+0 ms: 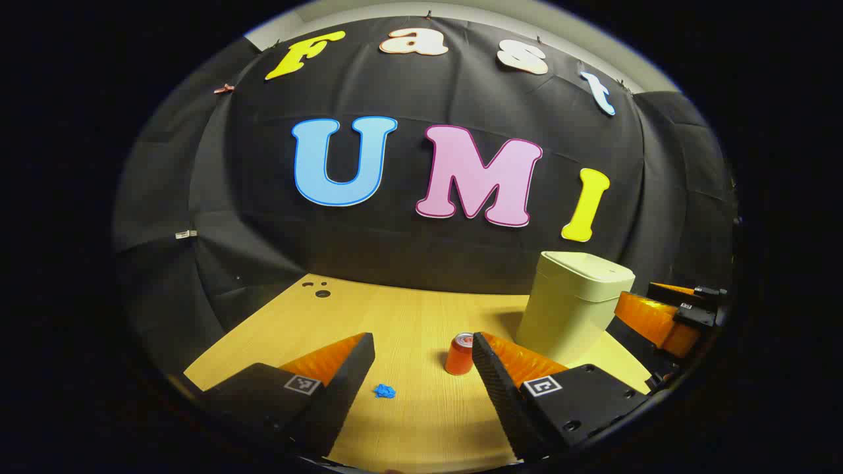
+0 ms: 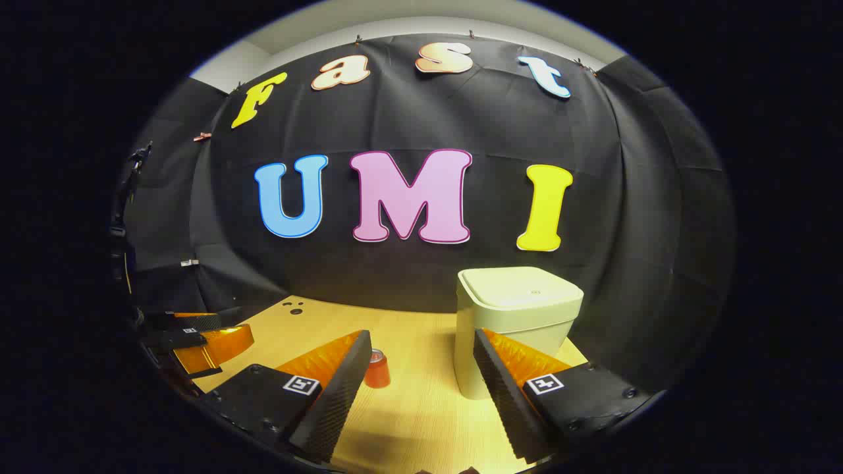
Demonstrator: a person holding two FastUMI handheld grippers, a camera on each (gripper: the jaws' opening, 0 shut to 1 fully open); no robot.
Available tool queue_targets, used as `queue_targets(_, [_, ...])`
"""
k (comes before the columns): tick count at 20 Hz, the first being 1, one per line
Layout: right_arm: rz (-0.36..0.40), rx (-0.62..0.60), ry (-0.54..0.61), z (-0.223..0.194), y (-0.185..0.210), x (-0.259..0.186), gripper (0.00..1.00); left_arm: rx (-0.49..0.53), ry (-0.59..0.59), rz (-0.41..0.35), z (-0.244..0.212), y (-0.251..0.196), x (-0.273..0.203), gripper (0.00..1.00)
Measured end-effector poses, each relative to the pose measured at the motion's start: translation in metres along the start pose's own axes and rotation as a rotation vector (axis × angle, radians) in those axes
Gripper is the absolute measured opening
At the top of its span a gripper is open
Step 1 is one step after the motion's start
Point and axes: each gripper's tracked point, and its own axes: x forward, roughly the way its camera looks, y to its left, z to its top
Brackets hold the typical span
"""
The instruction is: Press the lid of the desktop garbage bin to open it, pick up the crumpled paper on the desktop and throw it into the bin, then pick up the pop can on the desktop and drop it into the bin, and finally close the garbage bin lid.
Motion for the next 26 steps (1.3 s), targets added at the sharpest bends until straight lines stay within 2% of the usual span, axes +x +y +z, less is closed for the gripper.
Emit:
queue_targets(18, [-0.060, 0.042, 0.024, -0.004, -0.040, 0.030, 0.98, 0.002, 0.044, 0.010, -0.015, -0.009, 0.024, 0.96])
queue_targets(26, [-0.085, -0.002, -0.015, 0.022, -0.062, 0.035, 0.98, -0.007, 0.083, 0.030, -0.030, -0.008, 0.030, 0.96])
